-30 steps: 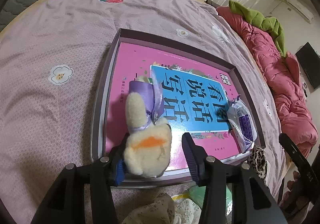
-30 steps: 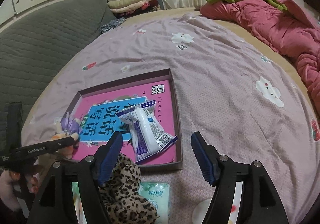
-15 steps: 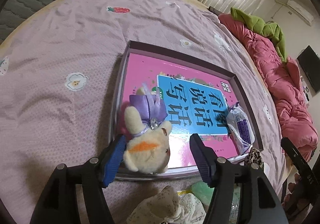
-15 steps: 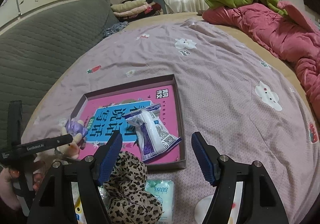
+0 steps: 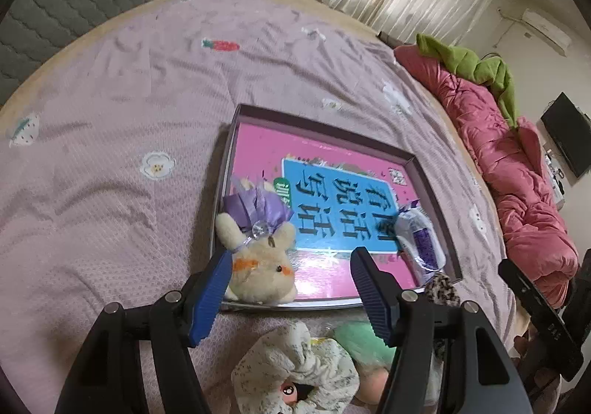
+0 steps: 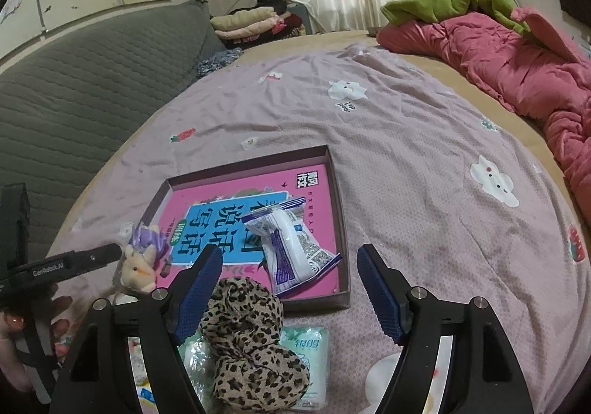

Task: Organize soft objects
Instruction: 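Lower the bunny into the tray and open the left tool while the right tool releases the packet there, then withdraw both tools from the tray back over the remaining scrunchies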

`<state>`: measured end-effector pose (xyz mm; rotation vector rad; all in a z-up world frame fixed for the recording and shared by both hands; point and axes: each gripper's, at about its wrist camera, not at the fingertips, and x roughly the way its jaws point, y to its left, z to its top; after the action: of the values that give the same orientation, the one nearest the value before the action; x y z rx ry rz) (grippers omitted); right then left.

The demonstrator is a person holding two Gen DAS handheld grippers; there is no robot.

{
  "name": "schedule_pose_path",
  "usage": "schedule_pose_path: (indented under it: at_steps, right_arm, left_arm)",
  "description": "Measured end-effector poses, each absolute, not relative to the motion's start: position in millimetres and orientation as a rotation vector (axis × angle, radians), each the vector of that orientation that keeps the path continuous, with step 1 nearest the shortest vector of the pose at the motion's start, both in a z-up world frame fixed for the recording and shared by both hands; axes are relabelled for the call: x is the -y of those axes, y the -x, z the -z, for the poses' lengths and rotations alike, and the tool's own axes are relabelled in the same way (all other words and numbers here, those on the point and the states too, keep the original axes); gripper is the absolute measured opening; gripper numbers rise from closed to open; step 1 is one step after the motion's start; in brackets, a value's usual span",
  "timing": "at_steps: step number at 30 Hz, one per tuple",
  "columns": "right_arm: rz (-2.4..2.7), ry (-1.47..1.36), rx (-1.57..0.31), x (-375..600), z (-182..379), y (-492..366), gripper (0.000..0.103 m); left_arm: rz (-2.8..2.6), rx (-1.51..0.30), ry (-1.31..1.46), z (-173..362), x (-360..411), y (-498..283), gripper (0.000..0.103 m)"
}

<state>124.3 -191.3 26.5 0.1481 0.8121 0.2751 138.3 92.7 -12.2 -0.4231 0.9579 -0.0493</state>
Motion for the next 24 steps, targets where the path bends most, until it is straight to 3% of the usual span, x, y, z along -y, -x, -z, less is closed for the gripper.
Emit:
schedule_pose_path:
  at_steps: [24]
  right_arm:
    - [-0.269, -0.116, -0.755, 194, -54, -86, 0.077]
  left_arm:
    - [0.087, -0.856, 0.408, -35, -93, -86, 0.067]
